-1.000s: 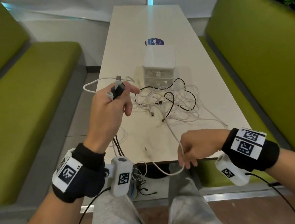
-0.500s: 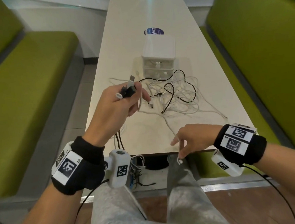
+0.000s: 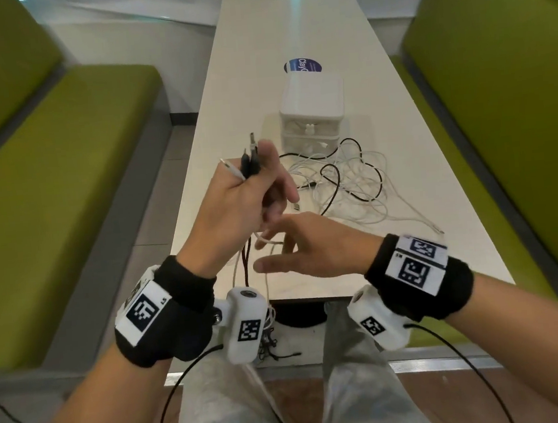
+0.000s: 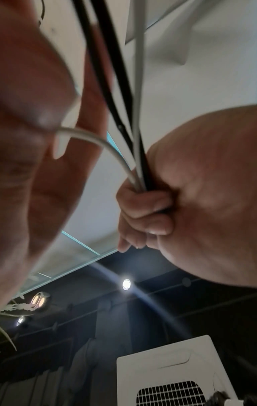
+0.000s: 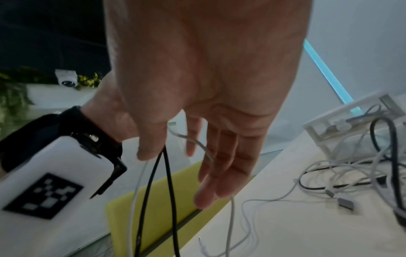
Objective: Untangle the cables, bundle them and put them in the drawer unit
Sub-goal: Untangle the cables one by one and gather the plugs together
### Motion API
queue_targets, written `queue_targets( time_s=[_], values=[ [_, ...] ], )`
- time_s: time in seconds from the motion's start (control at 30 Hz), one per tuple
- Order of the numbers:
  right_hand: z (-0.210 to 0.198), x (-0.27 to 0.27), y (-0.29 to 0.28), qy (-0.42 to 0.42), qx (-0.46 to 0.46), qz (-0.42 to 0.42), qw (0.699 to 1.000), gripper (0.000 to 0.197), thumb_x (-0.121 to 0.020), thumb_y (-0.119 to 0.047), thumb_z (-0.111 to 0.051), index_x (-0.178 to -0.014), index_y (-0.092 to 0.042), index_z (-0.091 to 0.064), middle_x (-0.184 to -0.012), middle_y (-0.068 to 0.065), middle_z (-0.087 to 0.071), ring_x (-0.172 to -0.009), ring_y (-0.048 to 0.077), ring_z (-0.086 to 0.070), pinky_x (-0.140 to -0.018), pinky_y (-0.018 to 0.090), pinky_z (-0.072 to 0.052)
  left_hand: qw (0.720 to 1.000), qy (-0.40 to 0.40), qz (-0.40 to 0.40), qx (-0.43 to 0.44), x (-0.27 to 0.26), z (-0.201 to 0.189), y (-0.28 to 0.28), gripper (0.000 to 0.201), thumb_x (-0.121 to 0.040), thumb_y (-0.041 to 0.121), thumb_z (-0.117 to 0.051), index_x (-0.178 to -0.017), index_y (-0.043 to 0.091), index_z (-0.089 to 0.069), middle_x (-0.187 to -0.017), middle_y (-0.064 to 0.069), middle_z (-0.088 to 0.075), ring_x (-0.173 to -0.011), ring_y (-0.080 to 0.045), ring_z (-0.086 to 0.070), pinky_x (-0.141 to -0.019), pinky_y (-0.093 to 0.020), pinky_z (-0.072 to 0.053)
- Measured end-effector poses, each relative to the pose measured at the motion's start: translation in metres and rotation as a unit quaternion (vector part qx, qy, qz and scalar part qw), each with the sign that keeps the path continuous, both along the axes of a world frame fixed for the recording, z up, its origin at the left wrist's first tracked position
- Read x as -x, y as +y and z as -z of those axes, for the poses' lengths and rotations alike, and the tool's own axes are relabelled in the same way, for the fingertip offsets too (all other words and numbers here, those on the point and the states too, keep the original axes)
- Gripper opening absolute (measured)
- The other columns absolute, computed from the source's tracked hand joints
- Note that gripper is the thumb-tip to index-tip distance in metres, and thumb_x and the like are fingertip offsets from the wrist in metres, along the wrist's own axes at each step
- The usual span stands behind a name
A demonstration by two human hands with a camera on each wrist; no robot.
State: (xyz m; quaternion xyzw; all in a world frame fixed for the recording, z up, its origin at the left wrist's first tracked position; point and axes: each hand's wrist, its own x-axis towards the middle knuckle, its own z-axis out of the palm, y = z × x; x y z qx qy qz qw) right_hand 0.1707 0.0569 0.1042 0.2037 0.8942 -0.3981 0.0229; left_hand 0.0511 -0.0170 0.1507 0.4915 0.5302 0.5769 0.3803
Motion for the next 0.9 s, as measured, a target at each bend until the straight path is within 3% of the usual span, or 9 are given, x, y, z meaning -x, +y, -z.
queue_targets(
  time_s=[0.1, 0.23, 0.33, 0.43, 0.53, 0.6, 0.67, 0.73, 0.9],
  values=[
    [0.009, 0.006, 0.0, -0.049, 0.003, -0.02, 0.999, 0.021, -0.099, -0.03, -0.054, -0.112, -0.019, -0.066, -0.095, -0.006, -0.072, -0.074, 0.013, -0.067, -0.066, 0.02, -0.05, 0.999, -0.015, -0.031, 0.007, 0.011, -0.001, -0.003, 0.06, -0.086, 0.053, -0.035, -0.061, 0.003, -0.057, -0.043, -0.004, -0.047, -0.036, -0.01, -0.04, -0.038, -0.023, -0.029],
    [0.016, 0.006, 0.009, -0.134, -0.124, -0.084, 0.98, 0.061, -0.085, -0.057, -0.06, -0.138, -0.028, -0.049, -0.13, -0.006, -0.056, -0.117, 0.018, -0.047, -0.096, 0.032, -0.042, 0.999, -0.008, -0.04, 0.019, 0.021, 0.009, 0.0, 0.057, -0.098, 0.042, -0.034, -0.057, 0.013, -0.06, -0.054, -0.009, -0.059, -0.051, -0.024, -0.058, -0.058, -0.025, -0.051],
    [0.001, 0.011, 0.011, -0.021, 0.056, -0.019, 0.998, 0.068, -0.081, -0.045, -0.073, -0.139, -0.023, -0.045, -0.135, -0.012, -0.041, -0.129, 0.008, -0.044, -0.109, 0.029, -0.036, 0.997, 0.049, -0.032, 0.043, 0.02, 0.023, 0.007, 0.055, -0.098, 0.049, -0.038, -0.056, 0.026, -0.065, -0.071, -0.007, -0.069, -0.081, -0.03, -0.066, -0.076, -0.032, -0.05],
    [0.002, 0.02, 0.004, 0.058, 0.176, 0.038, 0.982, 0.023, -0.089, -0.024, -0.066, -0.108, -0.011, -0.068, -0.108, -0.005, -0.069, -0.105, 0.013, -0.065, -0.101, 0.036, -0.046, 0.994, 0.071, -0.05, 0.065, 0.02, 0.032, 0.013, 0.056, -0.094, 0.053, -0.036, -0.069, 0.014, -0.068, -0.087, -0.007, -0.07, -0.092, -0.019, -0.064, -0.087, -0.021, -0.042],
    [0.016, 0.026, -0.001, 0.102, 0.23, 0.105, 0.962, 0.026, -0.083, -0.026, -0.056, -0.088, -0.003, -0.067, -0.082, 0.008, -0.073, -0.086, 0.031, -0.069, -0.093, 0.055, -0.049, 0.992, 0.09, -0.034, 0.075, 0.018, 0.036, 0.016, 0.057, -0.092, 0.055, -0.033, -0.08, 0.013, -0.07, -0.094, -0.001, -0.07, -0.096, -0.005, -0.063, -0.088, -0.019, -0.043],
    [0.019, 0.028, -0.002, 0.143, 0.285, 0.146, 0.936, 0.023, -0.082, -0.018, -0.05, -0.093, -0.001, -0.061, -0.074, 0.019, -0.066, -0.074, 0.034, -0.067, -0.087, 0.05, -0.055, 0.989, 0.094, -0.028, 0.113, 0.016, 0.038, 0.017, 0.056, -0.09, 0.058, -0.034, -0.085, 0.015, -0.07, -0.089, 0.004, -0.069, -0.077, 0.001, -0.065, -0.069, -0.02, -0.047],
    [0.02, 0.03, -0.003, 0.164, 0.294, 0.169, 0.926, 0.018, -0.09, -0.011, -0.046, -0.094, 0.004, -0.055, -0.067, 0.022, -0.053, -0.061, 0.033, -0.056, -0.062, 0.037, -0.053, 0.986, 0.082, -0.031, 0.141, 0.014, 0.039, 0.018, 0.05, -0.089, 0.059, -0.04, -0.095, 0.02, -0.069, -0.086, 0.007, -0.069, -0.062, 0.001, -0.064, -0.056, -0.018, -0.046],
    [0.023, 0.029, -0.003, 0.178, 0.312, 0.198, 0.912, 0.017, -0.099, -0.004, -0.038, -0.087, -0.001, -0.05, -0.059, 0.009, -0.042, -0.052, 0.024, -0.041, -0.048, 0.028, -0.04, 0.987, 0.092, -0.052, 0.123, 0.015, 0.041, 0.02, 0.043, -0.082, 0.06, -0.051, -0.109, 0.029, -0.064, -0.094, 0.012, -0.069, -0.081, 0.003, -0.065, -0.071, -0.019, -0.048],
    [0.021, 0.022, -0.001, 0.181, 0.355, 0.211, 0.892, 0.032, -0.104, -0.009, -0.032, -0.074, -0.01, -0.041, -0.049, -0.011, -0.033, -0.046, 0.013, -0.024, -0.052, 0.035, -0.016, 0.993, 0.087, -0.083, -0.019, 0.014, 0.042, 0.018, 0.069, -0.085, 0.036, -0.068, -0.144, 0.037, -0.031, -0.129, 0.011, -0.058, -0.115, -0.011, -0.059, -0.095, -0.021, -0.047]
  ],
)
